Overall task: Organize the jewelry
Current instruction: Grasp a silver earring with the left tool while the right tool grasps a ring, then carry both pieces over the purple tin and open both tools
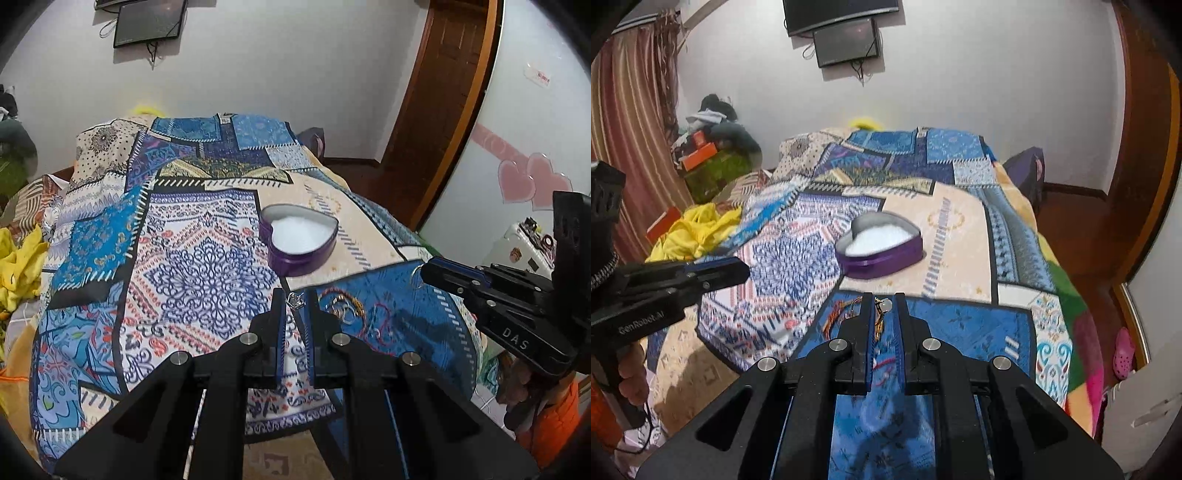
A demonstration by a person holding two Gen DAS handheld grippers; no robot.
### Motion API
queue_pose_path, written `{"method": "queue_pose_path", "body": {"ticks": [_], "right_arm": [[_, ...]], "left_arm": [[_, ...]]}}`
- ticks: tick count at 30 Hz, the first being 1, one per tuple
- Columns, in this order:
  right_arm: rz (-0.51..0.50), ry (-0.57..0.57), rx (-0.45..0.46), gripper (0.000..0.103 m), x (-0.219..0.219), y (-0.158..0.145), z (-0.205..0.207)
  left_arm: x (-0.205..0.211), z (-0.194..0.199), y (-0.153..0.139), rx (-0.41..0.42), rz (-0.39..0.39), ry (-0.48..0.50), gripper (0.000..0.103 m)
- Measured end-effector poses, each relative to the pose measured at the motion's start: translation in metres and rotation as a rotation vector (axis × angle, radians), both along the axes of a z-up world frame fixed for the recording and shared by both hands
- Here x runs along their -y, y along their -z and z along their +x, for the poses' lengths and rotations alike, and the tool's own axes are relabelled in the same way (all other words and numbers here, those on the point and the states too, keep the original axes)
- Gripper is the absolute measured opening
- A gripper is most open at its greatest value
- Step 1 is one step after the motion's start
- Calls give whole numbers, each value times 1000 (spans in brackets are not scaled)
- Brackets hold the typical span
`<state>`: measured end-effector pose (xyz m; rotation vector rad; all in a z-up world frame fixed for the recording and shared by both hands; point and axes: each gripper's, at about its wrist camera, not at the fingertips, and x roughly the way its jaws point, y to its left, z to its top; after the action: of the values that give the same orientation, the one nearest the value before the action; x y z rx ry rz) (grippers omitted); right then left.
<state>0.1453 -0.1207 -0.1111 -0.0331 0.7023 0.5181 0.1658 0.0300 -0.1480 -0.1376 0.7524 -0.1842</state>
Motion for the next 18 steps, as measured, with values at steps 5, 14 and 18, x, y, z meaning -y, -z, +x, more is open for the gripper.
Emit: {"method": "queue_pose_path", "body": {"ticks": [5, 14, 18], "right_arm": [[15, 4, 25, 8, -4, -7, 9], [23, 10, 44, 8, -12, -6, 39], [26, 13, 35, 8, -13, -4, 54]], "left_arm": [[-2, 12, -6, 24, -2, -8, 8], [-4, 41, -14, 58, 16, -14, 8], [-5, 56, -13, 57, 12, -23, 8]]}}
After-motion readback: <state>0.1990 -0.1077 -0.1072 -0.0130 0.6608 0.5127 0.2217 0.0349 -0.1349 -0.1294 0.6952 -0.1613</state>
